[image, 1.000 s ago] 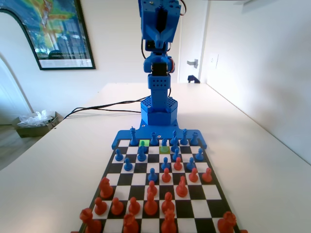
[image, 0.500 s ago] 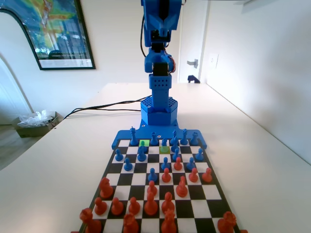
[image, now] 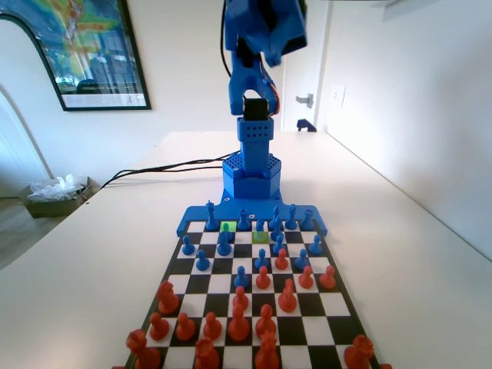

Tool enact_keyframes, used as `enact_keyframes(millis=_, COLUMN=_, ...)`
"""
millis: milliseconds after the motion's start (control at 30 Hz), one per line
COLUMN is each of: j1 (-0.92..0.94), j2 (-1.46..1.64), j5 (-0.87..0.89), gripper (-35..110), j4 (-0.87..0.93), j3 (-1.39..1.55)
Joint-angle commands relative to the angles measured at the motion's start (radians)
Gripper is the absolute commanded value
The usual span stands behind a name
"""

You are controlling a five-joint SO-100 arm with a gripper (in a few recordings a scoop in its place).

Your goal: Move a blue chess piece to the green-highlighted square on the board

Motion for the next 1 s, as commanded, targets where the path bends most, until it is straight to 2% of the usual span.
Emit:
enact_keyframes(millis=0, j1=-0.037, j2=-0.032, j5=0.100, gripper=4, j4=-0.025, j3=0.063)
enact_keyframes(millis=233, j1=-0.054, j2=-0.077, j5=0.156, gripper=4, j4=-0.104, j3=0.236)
enact_keyframes(millis=967, j1=0.066, j2=-0.255, j5=0.086, gripper=5, j4=-0.434, j3=0.520)
